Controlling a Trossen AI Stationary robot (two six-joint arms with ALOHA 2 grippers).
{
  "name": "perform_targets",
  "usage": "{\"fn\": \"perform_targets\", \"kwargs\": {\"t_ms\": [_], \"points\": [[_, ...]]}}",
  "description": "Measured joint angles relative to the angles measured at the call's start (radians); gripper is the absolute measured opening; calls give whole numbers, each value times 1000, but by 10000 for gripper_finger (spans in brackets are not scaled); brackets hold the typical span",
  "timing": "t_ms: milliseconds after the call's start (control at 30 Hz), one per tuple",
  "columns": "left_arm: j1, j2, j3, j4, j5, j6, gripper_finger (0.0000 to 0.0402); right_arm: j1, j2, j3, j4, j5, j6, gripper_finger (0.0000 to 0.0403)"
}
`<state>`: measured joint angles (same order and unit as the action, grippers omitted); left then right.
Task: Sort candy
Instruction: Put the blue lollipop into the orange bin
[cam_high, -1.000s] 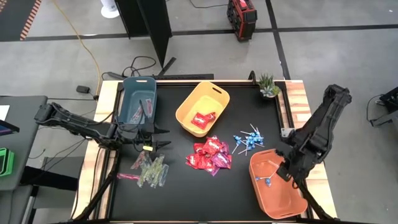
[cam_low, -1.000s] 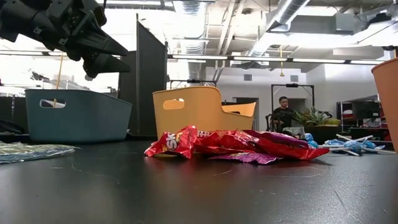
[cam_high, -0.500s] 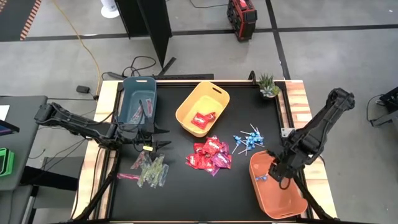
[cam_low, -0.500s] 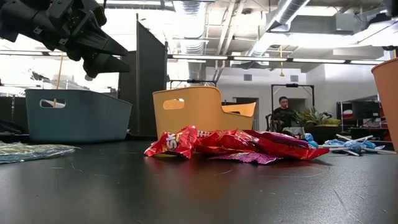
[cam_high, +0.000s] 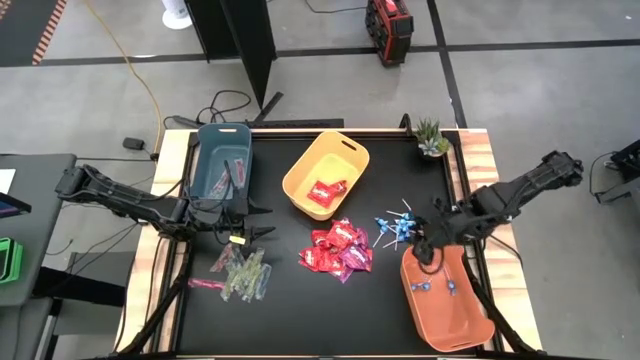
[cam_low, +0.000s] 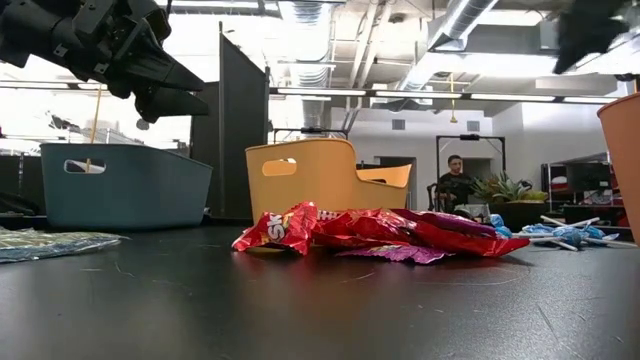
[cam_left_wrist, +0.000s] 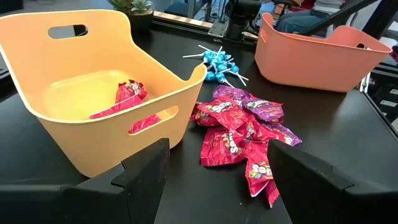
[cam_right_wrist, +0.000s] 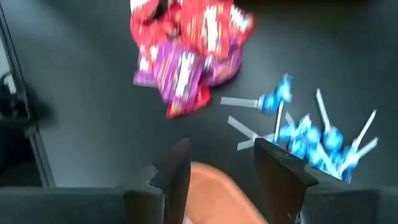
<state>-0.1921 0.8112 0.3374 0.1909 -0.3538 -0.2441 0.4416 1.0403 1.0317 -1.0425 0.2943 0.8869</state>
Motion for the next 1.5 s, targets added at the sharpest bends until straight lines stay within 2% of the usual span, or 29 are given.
{"fn": "perform_targets", "kwargs": {"t_ms": [200,433,767,967,1200,1500], "points": [[0,0,0,0,0,27,267,-187,57,1,56,0,-150,180],[0,0,0,1,0,61,267,-398,223,1,43,-53,-183,191],[0,0,0,-23,0,62,267,-616,463,1,-125,-160,-215,175],[0,0,0,-27,-1,76,267,-675,496,-11,-167,-166,-210,178],[0,0,0,-54,-2,80,267,-700,444,-80,-176,-166,-177,207],[0,0,0,-53,-2,84,267,-700,418,-172,-91,-179,-161,220]]}}
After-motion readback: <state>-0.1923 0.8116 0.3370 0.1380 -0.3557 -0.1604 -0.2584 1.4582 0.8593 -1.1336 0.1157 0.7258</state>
